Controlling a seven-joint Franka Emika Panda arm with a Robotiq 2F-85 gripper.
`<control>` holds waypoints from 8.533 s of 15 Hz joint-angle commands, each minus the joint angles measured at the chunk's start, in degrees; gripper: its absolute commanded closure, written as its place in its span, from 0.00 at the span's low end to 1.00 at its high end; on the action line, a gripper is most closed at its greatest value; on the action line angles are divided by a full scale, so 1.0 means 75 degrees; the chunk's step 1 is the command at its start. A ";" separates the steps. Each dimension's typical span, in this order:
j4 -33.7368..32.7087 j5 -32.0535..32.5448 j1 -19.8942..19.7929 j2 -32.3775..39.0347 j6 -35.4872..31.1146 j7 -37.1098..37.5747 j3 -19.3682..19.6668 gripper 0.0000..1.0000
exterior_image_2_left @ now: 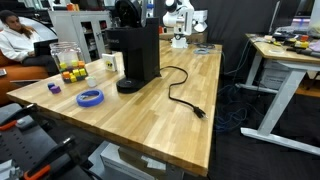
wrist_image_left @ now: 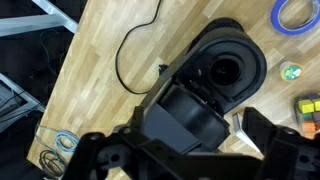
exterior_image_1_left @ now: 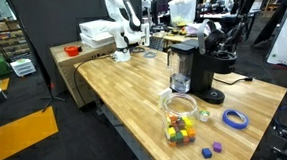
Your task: Close the water reservoir lid on the Keurig machine
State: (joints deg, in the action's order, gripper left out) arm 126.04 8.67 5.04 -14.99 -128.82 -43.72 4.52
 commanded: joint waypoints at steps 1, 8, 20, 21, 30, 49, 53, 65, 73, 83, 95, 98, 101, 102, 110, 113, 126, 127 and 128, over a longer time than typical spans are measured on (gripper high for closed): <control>-0.0033 -0.0017 -0.0090 0.0025 0.0007 -0.0021 -0.0094 0.00; -0.0741 0.1047 -0.0007 0.0226 -0.0034 -0.1115 -0.0406 0.00; -0.0856 0.1332 0.0009 0.0357 -0.0525 -0.1544 -0.0609 0.00; -0.0857 0.1332 0.0009 0.0357 -0.0525 -0.1545 -0.0609 0.00; -0.1060 0.1428 0.0014 0.0949 -0.0689 -0.1559 -0.0659 0.00; -0.2532 0.2404 0.0010 0.2043 -0.1134 -0.1521 -0.1106 0.48; -0.2574 0.2417 -0.0006 0.2110 -0.1203 -0.1540 -0.1096 0.76; -0.2426 0.2350 -0.0090 0.2282 -0.1224 -0.1632 -0.1048 1.00; -0.2097 0.2235 -0.0097 0.2208 -0.1184 -0.1671 -0.1050 1.00; -0.1668 0.2117 -0.0131 0.2027 -0.1121 -0.1664 -0.1016 1.00; -0.0884 0.1706 -0.0105 0.1277 -0.1075 -0.1523 -0.0997 1.00; -0.0568 0.1619 -0.0080 0.0951 -0.1060 -0.1368 -0.0980 1.00; -0.0266 0.1545 -0.0052 0.0695 -0.1054 -0.1124 -0.0978 1.00; -0.0174 0.1556 -0.0047 0.0625 -0.1051 -0.1003 -0.0982 1.00; 0.0314 0.1628 -0.0033 0.0345 -0.1095 -0.0281 -0.0961 1.00; 0.0502 0.1631 -0.0036 0.0239 -0.1094 -0.0062 -0.0943 1.00; 0.2029 0.1675 -0.0030 -0.0158 -0.1145 0.1332 -0.0875 1.00; 0.2178 0.1679 -0.0045 0.0004 -0.1234 0.1508 -0.0872 1.00; 0.2256 0.1674 -0.0051 0.0171 -0.1297 0.1657 -0.0874 1.00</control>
State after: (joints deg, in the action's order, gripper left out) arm 141.83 21.73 4.69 -16.08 -136.00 -33.68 -2.62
